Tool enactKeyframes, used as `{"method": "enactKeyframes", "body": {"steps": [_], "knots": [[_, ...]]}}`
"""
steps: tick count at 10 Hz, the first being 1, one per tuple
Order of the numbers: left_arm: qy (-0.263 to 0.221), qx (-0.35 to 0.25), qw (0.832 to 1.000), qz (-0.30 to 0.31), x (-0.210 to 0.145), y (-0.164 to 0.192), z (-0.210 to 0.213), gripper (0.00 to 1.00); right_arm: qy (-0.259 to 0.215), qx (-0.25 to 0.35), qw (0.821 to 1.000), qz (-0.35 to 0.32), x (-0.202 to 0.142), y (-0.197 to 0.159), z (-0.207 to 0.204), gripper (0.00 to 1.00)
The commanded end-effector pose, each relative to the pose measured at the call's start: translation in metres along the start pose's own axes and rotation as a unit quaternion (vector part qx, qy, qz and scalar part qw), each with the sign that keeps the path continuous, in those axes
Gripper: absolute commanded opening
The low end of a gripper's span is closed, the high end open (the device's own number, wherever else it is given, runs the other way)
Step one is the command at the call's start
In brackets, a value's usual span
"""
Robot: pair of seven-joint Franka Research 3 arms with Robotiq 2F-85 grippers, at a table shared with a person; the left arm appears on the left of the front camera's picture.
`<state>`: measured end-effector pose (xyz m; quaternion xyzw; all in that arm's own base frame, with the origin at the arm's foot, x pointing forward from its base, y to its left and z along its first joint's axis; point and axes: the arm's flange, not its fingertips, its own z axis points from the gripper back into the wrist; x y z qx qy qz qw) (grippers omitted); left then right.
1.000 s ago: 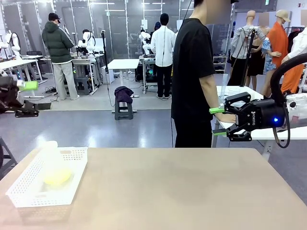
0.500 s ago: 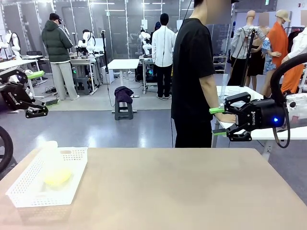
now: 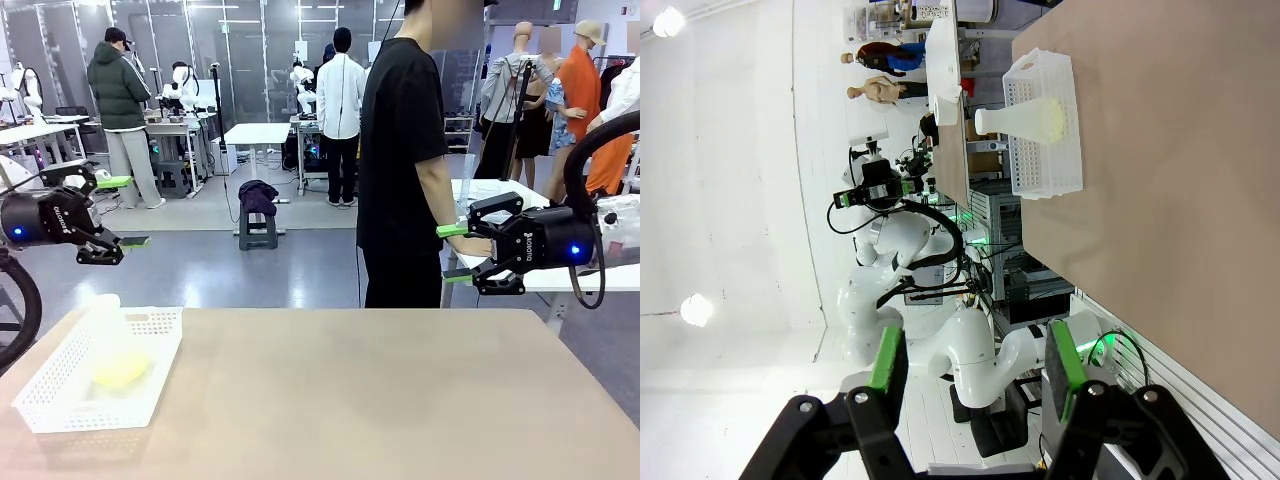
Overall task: Prepare the solutions needed for the experiment.
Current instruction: When the human places the Big flask in the center of the table, pick up the Big flask and place it in the left Organizing basket.
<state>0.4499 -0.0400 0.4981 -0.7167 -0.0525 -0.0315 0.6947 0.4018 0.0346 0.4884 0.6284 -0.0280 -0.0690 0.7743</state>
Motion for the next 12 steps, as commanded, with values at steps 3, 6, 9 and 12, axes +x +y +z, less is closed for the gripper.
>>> {"method": "enactKeyframes", "body": {"steps": [3, 6, 9, 12], "knots": [[0.039, -0.009, 0.999, 0.035, 0.02, -0.005, 0.017, 1.0, -0.005, 0.002, 1.0, 0.002, -0.001, 0.001, -0.001, 0.7], [0.031, -0.013, 0.998, 0.047, 0.016, 0.005, 0.011, 1.0, -0.005, 0.002, 1.0, 0.002, -0.001, 0.001, -0.001, 0.7], [0.031, -0.013, 0.998, 0.047, 0.016, 0.005, 0.011, 1.0, -0.005, 0.002, 1.0, 0.002, -0.001, 0.001, -0.001, 0.7], [0.031, -0.013, 0.998, 0.047, 0.016, 0.005, 0.011, 1.0, -0.005, 0.002, 1.0, 0.002, -0.001, 0.001, -0.001, 0.7]]}}
